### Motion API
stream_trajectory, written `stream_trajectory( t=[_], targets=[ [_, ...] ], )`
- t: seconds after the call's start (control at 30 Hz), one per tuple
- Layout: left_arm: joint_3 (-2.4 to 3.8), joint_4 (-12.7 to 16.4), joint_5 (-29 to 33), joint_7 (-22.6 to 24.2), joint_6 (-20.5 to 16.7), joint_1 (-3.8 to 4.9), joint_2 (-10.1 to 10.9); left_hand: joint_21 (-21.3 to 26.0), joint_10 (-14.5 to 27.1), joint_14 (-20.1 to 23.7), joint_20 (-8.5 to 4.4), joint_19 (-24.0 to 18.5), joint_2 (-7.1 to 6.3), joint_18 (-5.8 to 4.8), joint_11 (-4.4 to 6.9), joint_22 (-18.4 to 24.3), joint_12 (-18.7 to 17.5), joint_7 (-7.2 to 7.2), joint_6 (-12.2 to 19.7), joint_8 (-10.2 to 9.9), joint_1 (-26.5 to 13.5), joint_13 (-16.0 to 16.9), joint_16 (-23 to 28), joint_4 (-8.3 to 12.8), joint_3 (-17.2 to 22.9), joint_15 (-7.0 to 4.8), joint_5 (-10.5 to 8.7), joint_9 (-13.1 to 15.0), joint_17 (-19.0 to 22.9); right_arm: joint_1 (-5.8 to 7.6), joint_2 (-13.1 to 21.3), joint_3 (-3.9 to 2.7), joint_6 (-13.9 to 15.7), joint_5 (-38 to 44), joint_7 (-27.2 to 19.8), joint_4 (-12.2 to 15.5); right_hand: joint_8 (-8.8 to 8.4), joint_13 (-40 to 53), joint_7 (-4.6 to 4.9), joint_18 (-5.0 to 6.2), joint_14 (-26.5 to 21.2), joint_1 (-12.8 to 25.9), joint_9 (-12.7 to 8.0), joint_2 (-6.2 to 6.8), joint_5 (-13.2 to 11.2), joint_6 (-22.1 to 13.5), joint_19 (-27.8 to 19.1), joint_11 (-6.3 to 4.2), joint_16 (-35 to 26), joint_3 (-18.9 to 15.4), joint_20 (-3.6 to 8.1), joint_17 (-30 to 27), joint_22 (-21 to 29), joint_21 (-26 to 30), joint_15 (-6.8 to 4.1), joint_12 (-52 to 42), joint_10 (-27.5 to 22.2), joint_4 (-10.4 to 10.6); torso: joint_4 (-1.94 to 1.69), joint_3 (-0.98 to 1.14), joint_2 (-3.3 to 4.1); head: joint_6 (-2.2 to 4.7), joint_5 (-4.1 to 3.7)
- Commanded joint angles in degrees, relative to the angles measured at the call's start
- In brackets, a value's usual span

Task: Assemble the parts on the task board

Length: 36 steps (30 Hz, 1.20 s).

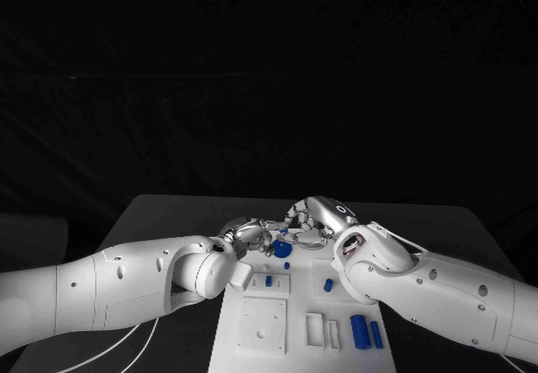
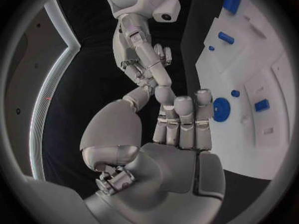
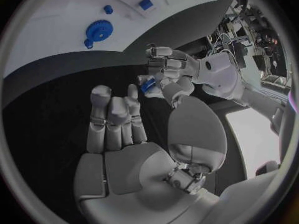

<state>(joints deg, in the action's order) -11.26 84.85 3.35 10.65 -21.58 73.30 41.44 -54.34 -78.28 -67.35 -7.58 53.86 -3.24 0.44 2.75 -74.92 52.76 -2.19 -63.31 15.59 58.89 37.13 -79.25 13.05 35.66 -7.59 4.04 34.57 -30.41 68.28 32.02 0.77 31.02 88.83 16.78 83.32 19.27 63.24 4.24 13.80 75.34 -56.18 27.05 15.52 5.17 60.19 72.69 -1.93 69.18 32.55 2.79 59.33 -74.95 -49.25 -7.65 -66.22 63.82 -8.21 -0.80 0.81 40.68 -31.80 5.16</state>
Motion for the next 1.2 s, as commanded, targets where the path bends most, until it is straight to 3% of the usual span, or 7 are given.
stream_trajectory(
  t=[0.03, 0.13, 0.33, 0.47, 0.67, 1.0, 1.2],
  targets=[
    [0.03, 0.23, -0.46, 0.16, 1.09, -0.01, -0.11, -0.39, -1.17, -1.31, -7.22, -0.23, 0.19, 0.55, 1.5, -1.27, 0.36, -0.07, -0.35, 0.18, 0.33, 0.1, -0.24, 0.26, 0.48, -2.73, 0.22, 0.05, -0.05, -0.07, 0.0, -0.02, -0.02, 1.1, 0.39, 0.02, -0.01, 0.11, 0.17, 1.2, 0.02, -1.11, 0.08, -0.21, -0.15, 0.6, 0.42, -0.03, 0.0, 0.95, 0.0, 0.07, -0.84, -0.27, -0.42, 0.36, 0.38, 0.05, 0.01, 0.0, -0.01, 0.01, -0.1],
    [0.03, 0.21, -0.46, 0.17, 1.03, -0.01, -0.09, -0.41, -1.16, -1.31, -7.22, -0.23, 0.19, 0.55, 1.5, -1.27, 0.38, -0.07, -0.35, 0.19, 0.34, 0.1, -0.25, 0.26, 0.49, -2.73, 0.23, 0.04, -0.05, -0.09, 0.12, -0.02, 0.12, 1.16, 0.39, 0.05, -0.07, 0.19, 0.2, 1.2, 0.06, -2.41, 0.05, -0.36, -0.19, 0.7, 0.46, 0.0, -0.02, 2.69, -0.08, 0.13, -0.86, -0.3, -0.39, 0.43, 0.46, 0.32, 0.0, 0.01, 0.0, -0.01, -0.07],
    [0.03, 0.07, -0.46, 0.2, 0.99, -0.01, 0.01, -0.42, -1.15, -1.3, -7.23, -0.24, 0.2, 0.55, 1.49, -1.27, 0.4, -0.07, -0.35, 0.19, 0.34, 0.1, -0.26, 0.27, 0.49, -2.73, 0.26, 0.03, -0.05, -0.13, 0.46, -0.02, 0.66, 1.35, 0.4, 0.14, -0.24, 0.38, 0.28, 1.2, 0.12, -4.05, 0.0, -0.34, 4.84, 0.81, 0.51, 0.09, -0.07, 6.1, -0.31, 0.21, -0.95, -0.45, -0.28, 0.56, 0.56, 0.78, 0.0, 0.01, -0.02, -0.07, -0.04],
    [0.02, -0.01, -0.46, 0.21, 0.95, -0.01, 0.03, -0.43, -1.14, -1.29, -7.23, -0.25, 0.19, 0.55, 1.49, -1.27, 0.41, -0.07, -0.35, 0.19, 0.34, 0.09, -0.27, 0.27, 0.49, -2.73, 0.27, 0.02, -0.04, -0.16, 0.64, -0.02, 0.98, 1.45, 0.37, 0.22, -0.29, 0.47, 0.32, 1.2, 0.15, -4.23, 0.0, -0.37, 6.86, 0.82, 0.53, 0.11, -0.08, 6.98, -0.36, 0.26, -0.98, -0.55, -0.25, 0.6, 0.61, 0.85, 0.01, 0.01, -0.02, -0.12, -0.06],
    [0.02, -0.06, -0.47, 0.09, 1.02, -0.01, 0.08, -0.44, -1.14, -1.29, -7.23, -0.25, 0.19, 0.55, 1.49, -1.27, 0.42, -0.07, -0.35, 0.19, 0.34, 0.09, -0.27, 0.28, 0.49, -2.73, 0.29, 0.02, -0.04, -0.21, 0.83, -0.02, 1.37, 1.45, 0.17, 0.34, -0.3, 0.51, 0.32, 1.2, 0.16, -4.28, 0.01, -0.42, 8.18, 0.86, 0.55, 0.13, -0.09, 7.46, -0.39, 0.28, -0.98, -0.61, -0.25, 0.63, 0.64, 0.91, -0.01, 0.02, -0.01, -0.16, -0.06],
    [0.0, -0.07, -0.82, -0.7, 1.96, -0.01, 0.07, -0.47, -1.1, -1.26, -7.24, -0.27, 0.2, 0.54, 1.48, -1.26, 0.45, -0.08, -0.35, 0.2, 0.32, 0.09, -0.29, 0.27, 0.49, -2.72, 0.36, 0.0, -0.03, -0.26, 0.97, -0.02, 1.85, 0.9, -0.82, 0.4, -0.32, 0.53, 0.33, 1.2, 0.17, -4.18, 0.02, -0.48, 8.31, 0.86, 0.56, 0.14, -0.09, 7.66, -0.41, 0.29, -0.98, -0.64, -0.25, 0.66, 0.66, 1.06, -0.01, 0.02, -0.01, -0.1, -0.12],
    [-0.02, -0.05, -0.99, -0.95, 2.4, -0.01, 0.08, -0.5, -1.05, -1.22, -7.24, -0.3, 0.22, 0.53, 1.47, -1.26, 0.48, -0.09, -0.34, 0.19, 0.27, 0.07, -0.3, 0.25, 0.48, -2.71, 0.34, -0.03, -0.01, -0.26, 1.02, -0.02, 0.23, -0.4, -2.5, 0.05, -0.44, 0.53, 0.38, 1.2, 0.11, -4.01, -0.02, -0.16, 7.93, 0.64, 0.47, 0.19, -0.18, 7.59, -0.42, 0.28, -0.98, -0.63, -0.22, 0.76, 0.57, 0.98, 0.0, 0.02, -0.01, -0.11, -0.14]
  ],
)
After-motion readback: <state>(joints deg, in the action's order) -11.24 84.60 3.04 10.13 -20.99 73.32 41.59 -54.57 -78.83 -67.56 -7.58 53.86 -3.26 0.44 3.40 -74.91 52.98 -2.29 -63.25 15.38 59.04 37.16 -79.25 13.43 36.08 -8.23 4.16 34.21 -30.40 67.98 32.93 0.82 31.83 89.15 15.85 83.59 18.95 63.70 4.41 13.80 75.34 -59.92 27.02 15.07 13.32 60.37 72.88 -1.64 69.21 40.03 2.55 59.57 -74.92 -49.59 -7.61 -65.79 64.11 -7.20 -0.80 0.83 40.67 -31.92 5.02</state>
